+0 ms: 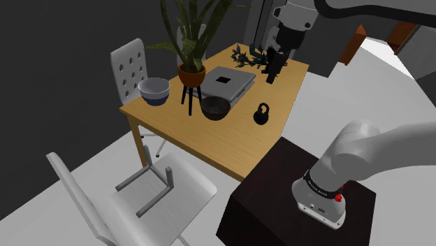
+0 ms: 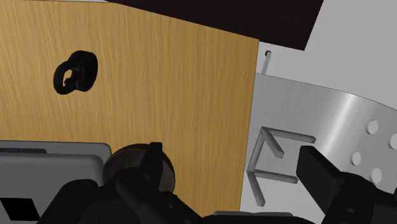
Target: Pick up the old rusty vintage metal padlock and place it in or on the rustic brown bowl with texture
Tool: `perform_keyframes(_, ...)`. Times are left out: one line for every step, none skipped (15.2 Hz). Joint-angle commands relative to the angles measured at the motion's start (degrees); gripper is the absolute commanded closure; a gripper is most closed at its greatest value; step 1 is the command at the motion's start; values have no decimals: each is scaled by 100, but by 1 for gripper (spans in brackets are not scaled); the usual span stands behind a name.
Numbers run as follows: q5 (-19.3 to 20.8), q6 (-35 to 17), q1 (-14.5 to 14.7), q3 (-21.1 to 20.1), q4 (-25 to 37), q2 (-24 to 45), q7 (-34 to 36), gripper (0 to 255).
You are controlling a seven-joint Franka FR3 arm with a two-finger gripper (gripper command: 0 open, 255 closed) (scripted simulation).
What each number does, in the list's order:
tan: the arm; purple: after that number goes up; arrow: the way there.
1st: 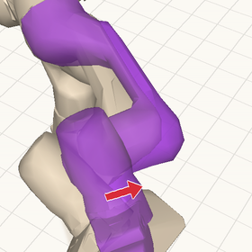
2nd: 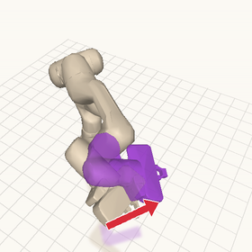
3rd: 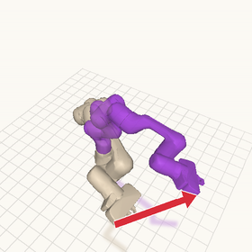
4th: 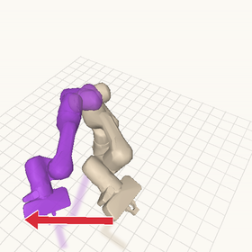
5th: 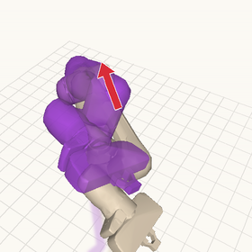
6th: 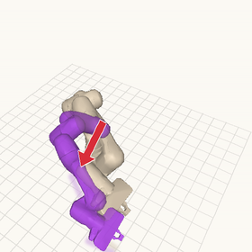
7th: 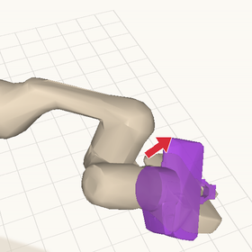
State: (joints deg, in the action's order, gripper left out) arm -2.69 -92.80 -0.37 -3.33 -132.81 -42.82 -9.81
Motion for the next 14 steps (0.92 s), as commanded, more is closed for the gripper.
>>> perform_keyframes(0,0,0,0,0,0,0,0)
perform_keyframes(47,-152,-39,66,-125,30,-65,0)
perform_keyframes(94,-305,-78,133,-243,68,-129,0)
perform_keyframes(142,-461,-119,201,-356,113,-192,0)
perform_keyframes(189,-618,-161,269,-462,166,-255,0)
perform_keyframes(235,-777,-203,338,-562,226,-317,0)
perform_keyframes(282,-938,-246,407,-656,294,-379,0)
perform_keyframes(327,-1101,-290,476,-743,370,-441,0)
perform_keyframes(372,-1265,-333,547,-824,454,-502,0)
perform_keyframes(416,-1431,-377,618,-898,545,-563,0)
perform_keyframes(459,-1598,-420,690,-965,645,-623,0)
perform_keyframes(501,-1766,-463,762,-1025,752,-684,0)
perform_keyframes(540,-1935,-506,835,-1078,867,-745,0)
perform_keyframes(577,-2105,-549,907,-1124,990,-806,0)
